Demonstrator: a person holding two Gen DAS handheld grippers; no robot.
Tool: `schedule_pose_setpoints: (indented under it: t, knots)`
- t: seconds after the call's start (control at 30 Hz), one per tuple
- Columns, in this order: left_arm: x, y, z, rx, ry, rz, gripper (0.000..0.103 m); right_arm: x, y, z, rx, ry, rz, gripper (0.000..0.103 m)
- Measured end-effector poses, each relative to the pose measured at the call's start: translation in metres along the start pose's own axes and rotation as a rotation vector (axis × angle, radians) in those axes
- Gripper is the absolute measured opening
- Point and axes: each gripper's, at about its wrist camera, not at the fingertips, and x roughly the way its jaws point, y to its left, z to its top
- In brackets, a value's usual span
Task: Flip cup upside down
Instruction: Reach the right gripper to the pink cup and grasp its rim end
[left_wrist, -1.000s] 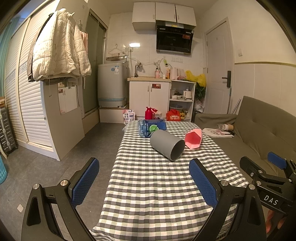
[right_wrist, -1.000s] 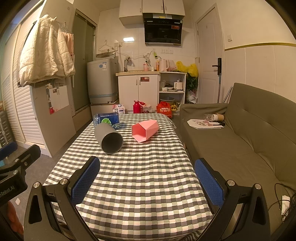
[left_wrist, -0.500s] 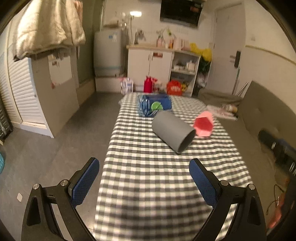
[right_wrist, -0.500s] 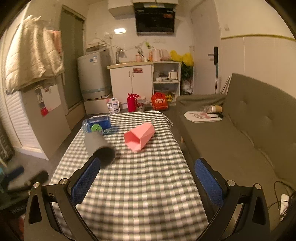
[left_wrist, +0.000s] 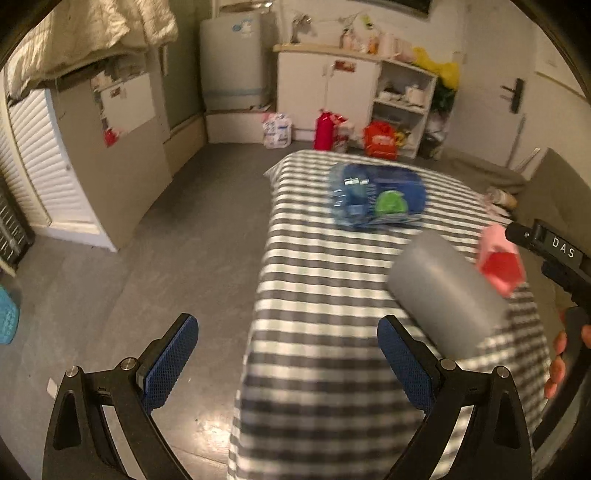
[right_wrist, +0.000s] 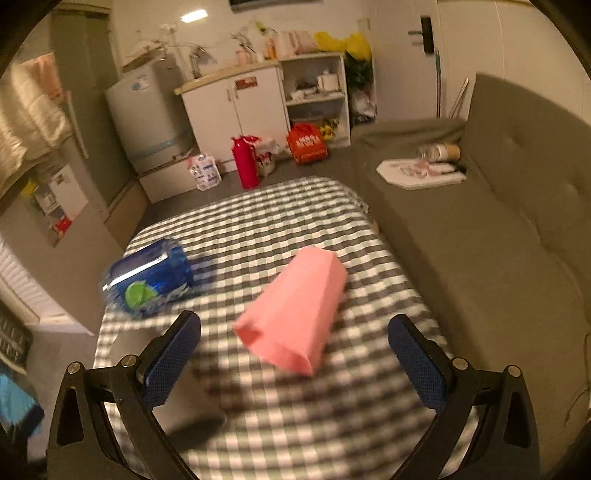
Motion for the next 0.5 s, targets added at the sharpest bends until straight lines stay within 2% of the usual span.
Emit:
schedule_pose_setpoints:
  t: [0.17, 0.27, 0.5]
  knots:
    - [0.021, 0.008, 0.005, -0.035, 0.033, 0.001, 0.100, 0.043, 0.000, 0.001, 0.038, 0.078, -0.029, 0.087]
    - [0.024, 0.007, 0.003, -0.026, 0.039, 0.001, 0.100, 0.055, -0.006, 0.000, 0.057, 0.112, 0.011, 0.080]
    - [0.011, -0.003, -0.005, 0.007, 0.051, 0.004, 0.100, 0.034, -0.016, -0.012, 0.004, 0.123, 0.057, 0.078]
